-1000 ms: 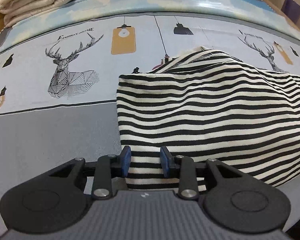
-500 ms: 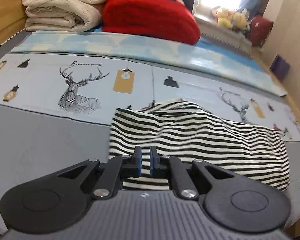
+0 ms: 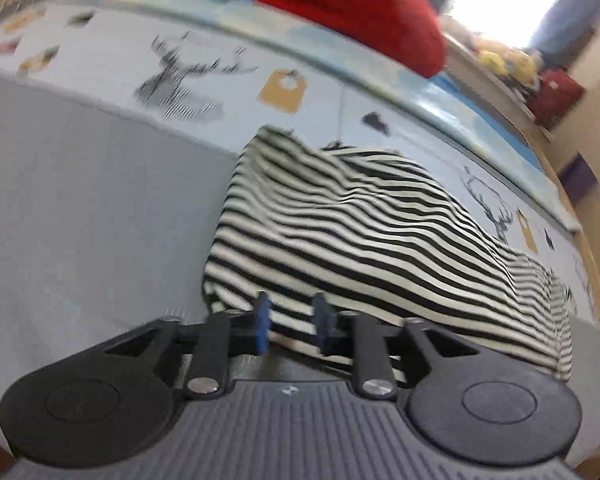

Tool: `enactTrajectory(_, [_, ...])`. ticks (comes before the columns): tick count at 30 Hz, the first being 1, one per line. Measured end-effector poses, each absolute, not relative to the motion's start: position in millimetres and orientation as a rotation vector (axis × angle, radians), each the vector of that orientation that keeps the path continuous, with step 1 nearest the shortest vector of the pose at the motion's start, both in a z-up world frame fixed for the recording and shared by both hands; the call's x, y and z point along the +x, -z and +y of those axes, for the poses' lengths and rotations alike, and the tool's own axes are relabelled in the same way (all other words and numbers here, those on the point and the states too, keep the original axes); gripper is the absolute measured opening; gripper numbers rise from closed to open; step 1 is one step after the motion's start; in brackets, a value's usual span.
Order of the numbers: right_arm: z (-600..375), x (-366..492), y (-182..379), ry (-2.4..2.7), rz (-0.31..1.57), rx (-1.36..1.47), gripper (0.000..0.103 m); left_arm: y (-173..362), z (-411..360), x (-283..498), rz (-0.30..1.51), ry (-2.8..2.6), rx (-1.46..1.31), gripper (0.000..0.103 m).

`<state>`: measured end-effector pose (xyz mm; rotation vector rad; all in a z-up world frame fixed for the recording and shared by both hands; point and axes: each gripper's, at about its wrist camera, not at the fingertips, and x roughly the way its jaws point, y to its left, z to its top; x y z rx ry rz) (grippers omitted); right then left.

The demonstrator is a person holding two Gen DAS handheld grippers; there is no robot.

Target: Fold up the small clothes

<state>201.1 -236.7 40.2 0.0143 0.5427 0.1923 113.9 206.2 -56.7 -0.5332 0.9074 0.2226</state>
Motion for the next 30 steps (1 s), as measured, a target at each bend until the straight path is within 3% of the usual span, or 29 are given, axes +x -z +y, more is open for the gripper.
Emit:
enactTrajectory(3, [-248.8,205.5,-36.1,-0.160,0.551,0.063,0.027,73.1,224.4,111.7,0.943,-0.273,-0.682,0.051])
enactTrajectory(11, [-259.8,211.3,1.8,-0.199,0.637,0.050,0.035,118.8,236.2,124.0,1.029,-0.274,-0.957,0.054])
enactTrajectory(16, [-266.6,218.9,24.7,-0.213,0.706,0.020,0.036,129.8,231.3,117.7,0.879,-0.342,-1.092,0.068])
enactTrajectory(19, [-273.6,226.6,37.9,-0.220,0.761,0.052,0.036,134.3,225.7,115.3,0.796,-0.381,-1.119,0.067])
enactTrajectory(21, [-272.7,231.7,47.9,-0.238,0.802,0.039,0.036,134.6,221.8,115.7,0.757,-0.411,-1.112,0.052])
enactTrajectory(22, [-270.5,234.2,53.2,-0.253,0.821,0.023,0.036,134.4,220.3,116.5,0.754,-0.426,-1.097,0.017])
enactTrajectory(23, [-267.5,236.3,59.0,-0.267,0.845,-0.001,0.036,133.3,218.3,118.1,0.757,-0.432,-1.089,0.012])
enactTrajectory(26, [-256.0,240.8,87.9,-0.266,0.982,-0.139,0.037,102.9,200.7,125.2,0.748,-0.475,-0.920,0.010])
enactTrajectory(30, [-259.2,240.5,98.7,-0.298,1.021,-0.171,0.037,24.1,142.8,150.4,0.683,-0.403,-0.575,0.009])
